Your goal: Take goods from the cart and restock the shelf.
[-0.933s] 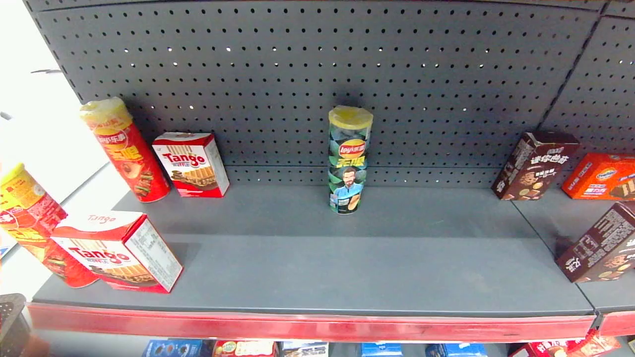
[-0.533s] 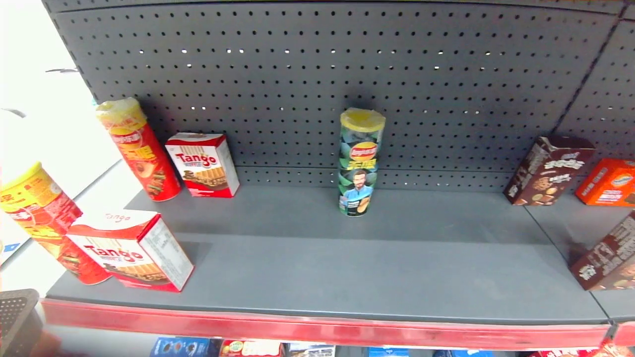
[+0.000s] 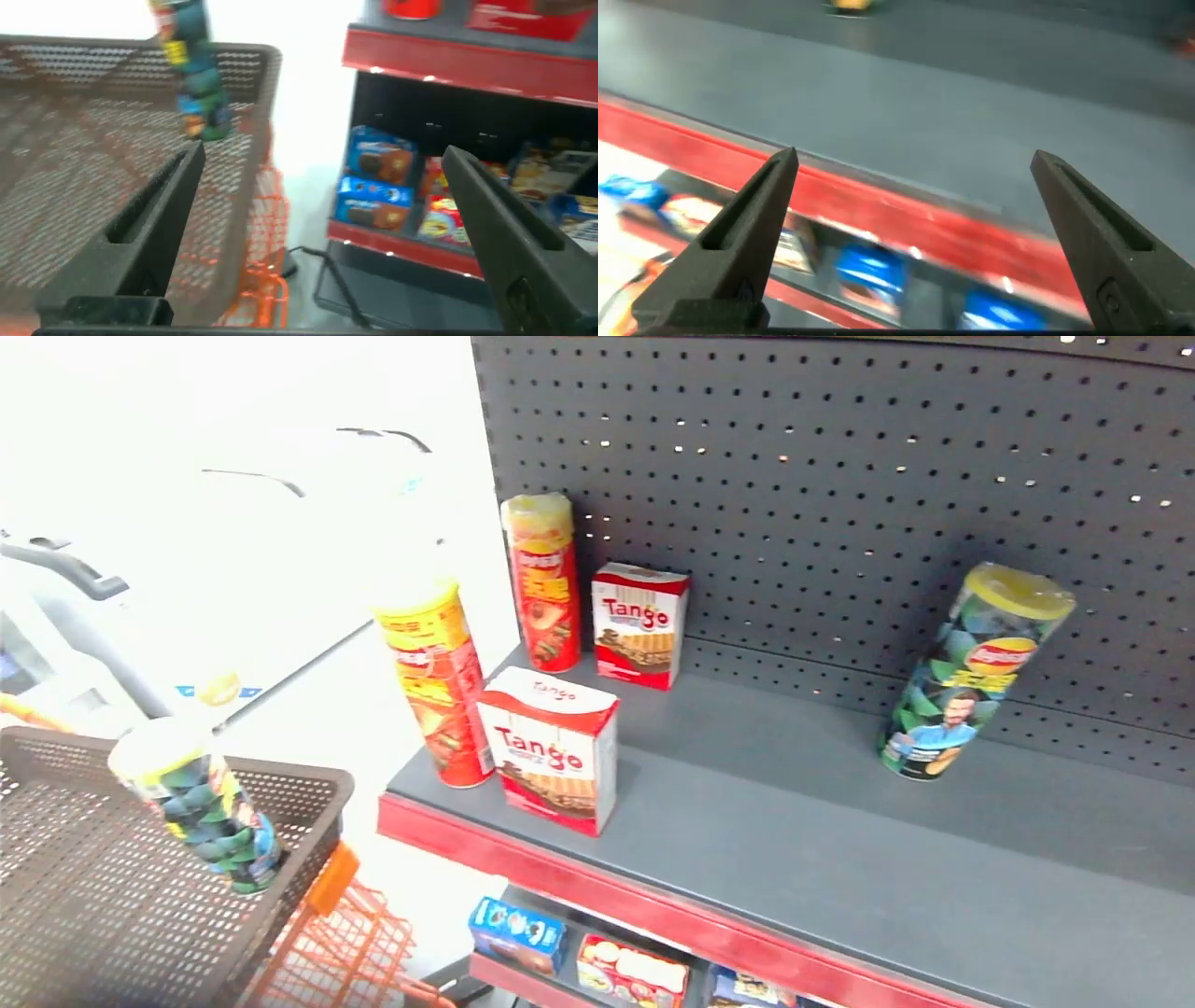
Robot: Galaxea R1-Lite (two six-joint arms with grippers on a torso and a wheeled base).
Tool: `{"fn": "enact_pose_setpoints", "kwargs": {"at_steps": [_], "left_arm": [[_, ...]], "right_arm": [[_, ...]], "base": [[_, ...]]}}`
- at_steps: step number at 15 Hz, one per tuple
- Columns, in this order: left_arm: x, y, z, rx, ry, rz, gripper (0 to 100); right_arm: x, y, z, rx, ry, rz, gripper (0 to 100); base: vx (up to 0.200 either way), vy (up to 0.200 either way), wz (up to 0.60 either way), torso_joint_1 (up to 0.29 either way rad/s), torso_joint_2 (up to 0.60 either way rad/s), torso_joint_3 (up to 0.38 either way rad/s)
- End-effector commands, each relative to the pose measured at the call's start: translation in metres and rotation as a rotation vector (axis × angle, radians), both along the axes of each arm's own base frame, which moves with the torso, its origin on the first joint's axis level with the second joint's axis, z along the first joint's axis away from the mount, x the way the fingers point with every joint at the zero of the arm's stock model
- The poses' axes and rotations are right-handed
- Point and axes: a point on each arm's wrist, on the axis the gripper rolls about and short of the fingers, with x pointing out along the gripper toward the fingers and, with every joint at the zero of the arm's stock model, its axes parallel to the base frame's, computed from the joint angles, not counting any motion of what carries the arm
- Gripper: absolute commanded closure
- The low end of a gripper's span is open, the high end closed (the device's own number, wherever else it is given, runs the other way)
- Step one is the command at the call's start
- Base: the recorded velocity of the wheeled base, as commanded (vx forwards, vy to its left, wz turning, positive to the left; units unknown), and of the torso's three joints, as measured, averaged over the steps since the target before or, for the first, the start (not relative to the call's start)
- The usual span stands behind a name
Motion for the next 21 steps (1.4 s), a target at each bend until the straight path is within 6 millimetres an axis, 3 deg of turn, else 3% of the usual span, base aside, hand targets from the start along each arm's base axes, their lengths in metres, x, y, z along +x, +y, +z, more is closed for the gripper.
{"fn": "enact_pose_setpoints", "kwargs": {"at_steps": [1,9,10,11,13,16,17,18,19,21], "left_arm": [[0.0,0.0,0.0,0.0,0.0,0.0,0],[0.0,0.0,0.0,0.004,-0.004,0.013,0],[-0.002,0.001,0.007,0.015,-0.024,0.03,0],[-0.005,0.001,0.027,0.059,-0.036,0.041,0],[0.003,0.001,0.05,0.078,0.047,0.058,0],[0.05,0.0,0.097,0.092,0.202,0.023,0],[0.06,-0.001,0.102,0.095,0.21,-0.001,0],[0.09,0.002,0.111,0.092,0.239,0.049,0],[0.109,0.008,0.116,0.1,0.235,0.113,0],[0.137,0.01,0.106,0.1,0.314,0.098,0]], "right_arm": [[0.0,0.0,0.0,-0.001,0.0,0.001,0],[0.0,0.0,0.0,-0.001,0.0,0.001,0],[0.0,0.0,0.0,-0.001,0.0,0.001,0],[0.0,0.0,0.0,-0.001,0.0,0.001,0],[0.0,0.0,0.0,-0.001,0.0,0.001,0],[0.0,0.0,0.0,-0.001,0.0,0.001,0],[0.0,0.0,0.0,-0.001,0.0,0.001,0],[0.0,0.0,0.0,-0.001,0.0,0.001,0],[0.0,0.0,0.0,-0.001,0.0,0.001,0],[0.0,0.0,0.0,-0.001,0.0,0.001,0]], "base": [[0.0,0.0,0.0,0.0,0.0,0.0],[0.0,0.0,0.0,0.0,0.0,0.0],[0.0,0.0,0.0,0.0,0.0,0.0],[0.0,0.0,0.0,0.0,0.0,0.0],[0.0,0.0,0.0,0.0,0.0,0.0],[0.0,0.0,0.0,0.0,0.0,0.0],[0.0,0.0,0.0,0.0,0.0,0.0],[0.0,0.0,0.0,0.0,0.0,0.0],[0.0,0.0,0.0,0.0,0.0,0.0],[0.0,0.0,0.0,0.0,0.0,0.0]]}}
